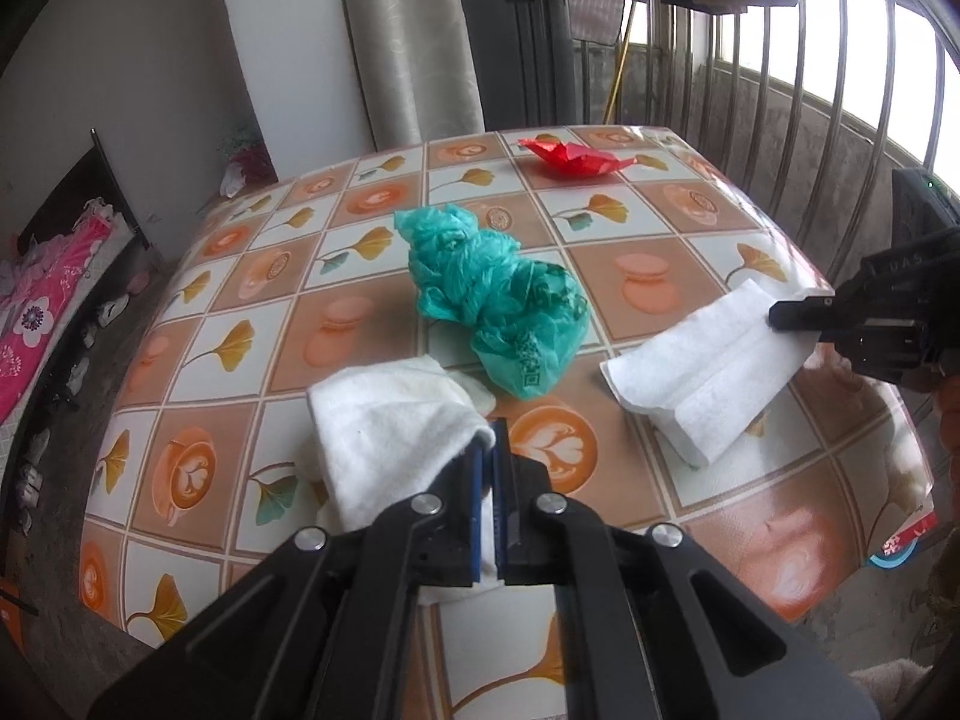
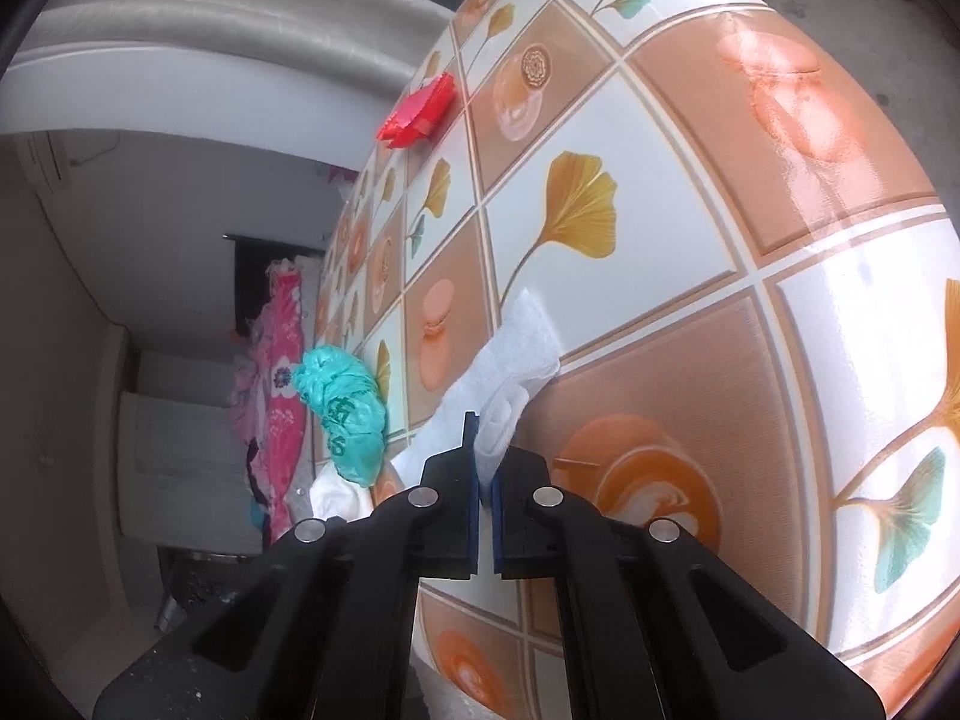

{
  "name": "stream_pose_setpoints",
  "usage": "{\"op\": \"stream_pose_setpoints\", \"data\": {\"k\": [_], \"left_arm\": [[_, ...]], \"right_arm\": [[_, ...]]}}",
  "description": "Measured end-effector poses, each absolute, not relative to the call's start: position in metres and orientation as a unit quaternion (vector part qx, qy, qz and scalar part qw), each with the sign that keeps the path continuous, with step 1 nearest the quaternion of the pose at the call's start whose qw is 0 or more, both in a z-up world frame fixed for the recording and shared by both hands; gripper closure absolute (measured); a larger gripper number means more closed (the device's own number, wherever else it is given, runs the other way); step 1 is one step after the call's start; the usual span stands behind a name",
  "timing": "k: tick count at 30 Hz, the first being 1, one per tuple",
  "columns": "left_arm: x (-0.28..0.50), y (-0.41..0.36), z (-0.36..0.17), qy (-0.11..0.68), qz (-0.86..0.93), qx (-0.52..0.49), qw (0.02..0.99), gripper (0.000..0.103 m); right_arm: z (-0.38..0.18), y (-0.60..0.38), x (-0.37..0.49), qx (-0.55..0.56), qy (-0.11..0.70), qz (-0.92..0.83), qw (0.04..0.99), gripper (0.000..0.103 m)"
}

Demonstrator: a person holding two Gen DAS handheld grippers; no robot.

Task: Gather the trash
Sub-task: 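Grasp the white tissue with the left tool while the right tool holds the gloves, then carry tissue and gloves to the blue wastebasket and open both tools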

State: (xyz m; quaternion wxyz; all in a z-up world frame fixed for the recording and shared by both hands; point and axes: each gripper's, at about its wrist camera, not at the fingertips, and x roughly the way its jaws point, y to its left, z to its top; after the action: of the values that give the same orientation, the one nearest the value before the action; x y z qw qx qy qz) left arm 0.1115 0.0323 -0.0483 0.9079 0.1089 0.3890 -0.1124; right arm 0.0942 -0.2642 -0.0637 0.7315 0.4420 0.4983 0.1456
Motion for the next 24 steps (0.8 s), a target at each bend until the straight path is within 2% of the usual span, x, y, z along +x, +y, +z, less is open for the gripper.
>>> {"op": "stream_pose_setpoints", "data": {"k": [24], "left_arm": [[0.096, 0.027, -0.005, 0.335, -0.104, 0.106, 0.931, 0.101]], "right_arm": [[-0.014, -0.267, 0.094, 0.451, 0.438, 0.194, 0.753, 0.103]]}}
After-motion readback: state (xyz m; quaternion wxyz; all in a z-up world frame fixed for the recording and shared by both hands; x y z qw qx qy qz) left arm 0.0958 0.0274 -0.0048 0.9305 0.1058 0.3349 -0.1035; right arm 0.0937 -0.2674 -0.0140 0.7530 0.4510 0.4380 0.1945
